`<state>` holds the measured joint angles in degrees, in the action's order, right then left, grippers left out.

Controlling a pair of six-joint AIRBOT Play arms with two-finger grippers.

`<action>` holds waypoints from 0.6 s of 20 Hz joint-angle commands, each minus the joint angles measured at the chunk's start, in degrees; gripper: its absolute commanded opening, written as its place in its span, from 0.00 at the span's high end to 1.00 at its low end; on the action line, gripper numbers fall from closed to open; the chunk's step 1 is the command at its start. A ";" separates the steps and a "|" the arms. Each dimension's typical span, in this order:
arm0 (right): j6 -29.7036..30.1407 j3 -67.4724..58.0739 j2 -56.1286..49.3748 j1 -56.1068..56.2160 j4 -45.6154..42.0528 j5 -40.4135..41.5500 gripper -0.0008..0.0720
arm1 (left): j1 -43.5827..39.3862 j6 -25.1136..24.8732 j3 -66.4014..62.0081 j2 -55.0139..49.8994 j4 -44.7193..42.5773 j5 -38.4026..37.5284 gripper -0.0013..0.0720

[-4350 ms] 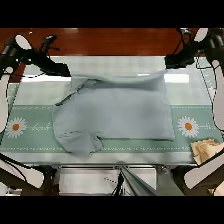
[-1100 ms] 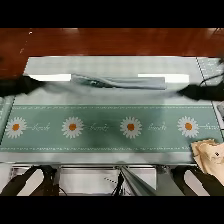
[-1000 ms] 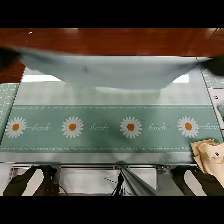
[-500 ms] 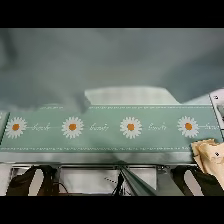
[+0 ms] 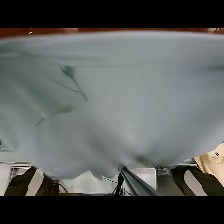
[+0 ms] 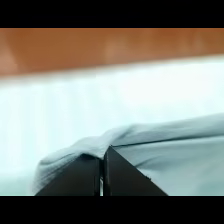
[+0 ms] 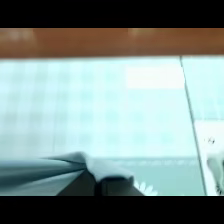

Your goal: Fold the shirts.

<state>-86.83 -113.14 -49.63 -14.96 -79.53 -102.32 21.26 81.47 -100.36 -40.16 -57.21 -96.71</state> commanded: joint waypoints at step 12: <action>1.73 7.80 -46.29 7.78 -3.58 23.71 0.96 | -15.63 -8.83 17.44 -46.10 0.31 33.05 0.95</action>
<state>-84.09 -105.56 -89.19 -7.29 -82.78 -88.97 7.31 73.76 -81.54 -76.73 -57.43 -72.88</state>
